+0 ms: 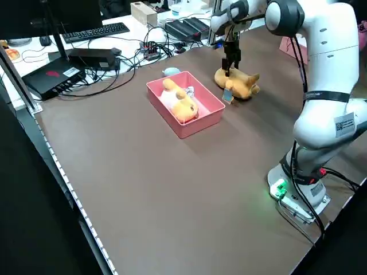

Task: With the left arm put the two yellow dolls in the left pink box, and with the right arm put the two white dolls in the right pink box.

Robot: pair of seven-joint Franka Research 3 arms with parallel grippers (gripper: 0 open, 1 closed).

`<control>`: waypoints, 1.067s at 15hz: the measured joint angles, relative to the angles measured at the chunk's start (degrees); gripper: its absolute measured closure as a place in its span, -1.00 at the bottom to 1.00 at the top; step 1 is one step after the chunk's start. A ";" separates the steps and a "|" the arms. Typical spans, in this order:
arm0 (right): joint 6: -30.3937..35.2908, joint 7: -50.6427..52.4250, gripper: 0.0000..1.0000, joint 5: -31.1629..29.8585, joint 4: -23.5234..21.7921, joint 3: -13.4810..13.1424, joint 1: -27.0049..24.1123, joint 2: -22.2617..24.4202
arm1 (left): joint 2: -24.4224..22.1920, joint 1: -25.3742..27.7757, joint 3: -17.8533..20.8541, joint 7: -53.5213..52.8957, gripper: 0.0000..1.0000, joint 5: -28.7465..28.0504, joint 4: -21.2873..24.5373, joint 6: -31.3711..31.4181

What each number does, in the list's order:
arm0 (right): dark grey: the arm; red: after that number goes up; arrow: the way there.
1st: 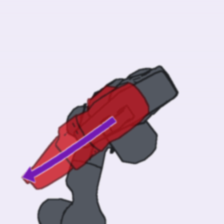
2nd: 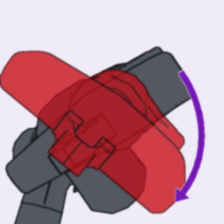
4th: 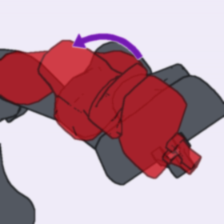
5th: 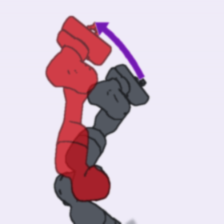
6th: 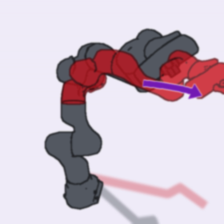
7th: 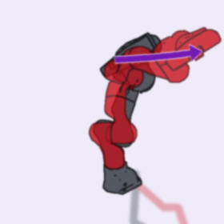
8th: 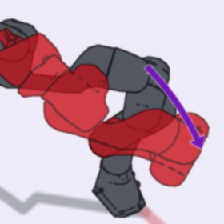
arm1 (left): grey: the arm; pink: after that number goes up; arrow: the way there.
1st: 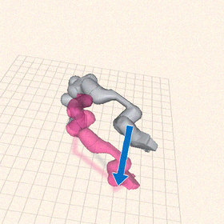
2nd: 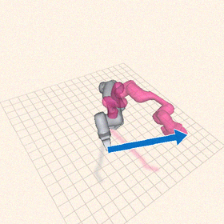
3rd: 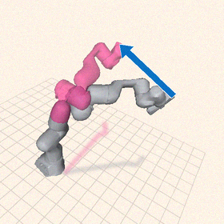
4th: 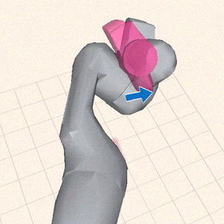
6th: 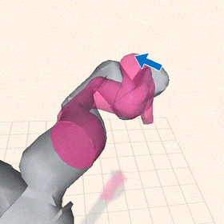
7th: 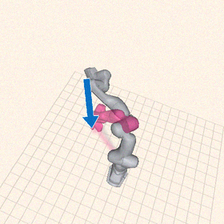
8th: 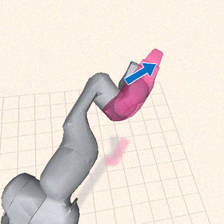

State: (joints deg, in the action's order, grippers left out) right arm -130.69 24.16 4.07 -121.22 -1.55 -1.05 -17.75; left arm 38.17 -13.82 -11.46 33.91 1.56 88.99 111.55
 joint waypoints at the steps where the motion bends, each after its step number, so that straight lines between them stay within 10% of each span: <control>1: -0.02 0.43 0.73 0.00 0.37 0.00 -0.11 -0.33 | 0.19 0.00 0.00 0.00 -0.96 0.00 0.00 0.45; 10: 16.62 0.81 -0.96 0.04 15.13 0.81 0.15 3.42 | -0.36 0.24 0.06 -0.01 0.52 0.00 -0.36 0.82; 16: 32.11 -0.08 -1.00 0.02 36.21 0.30 -0.01 6.21 | -4.43 1.55 0.71 -0.04 0.62 -0.16 -0.75 -7.19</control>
State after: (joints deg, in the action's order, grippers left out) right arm -98.58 24.08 4.09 -85.01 -1.25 -1.06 -11.54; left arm 33.74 -12.27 -10.75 33.87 1.40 88.24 104.36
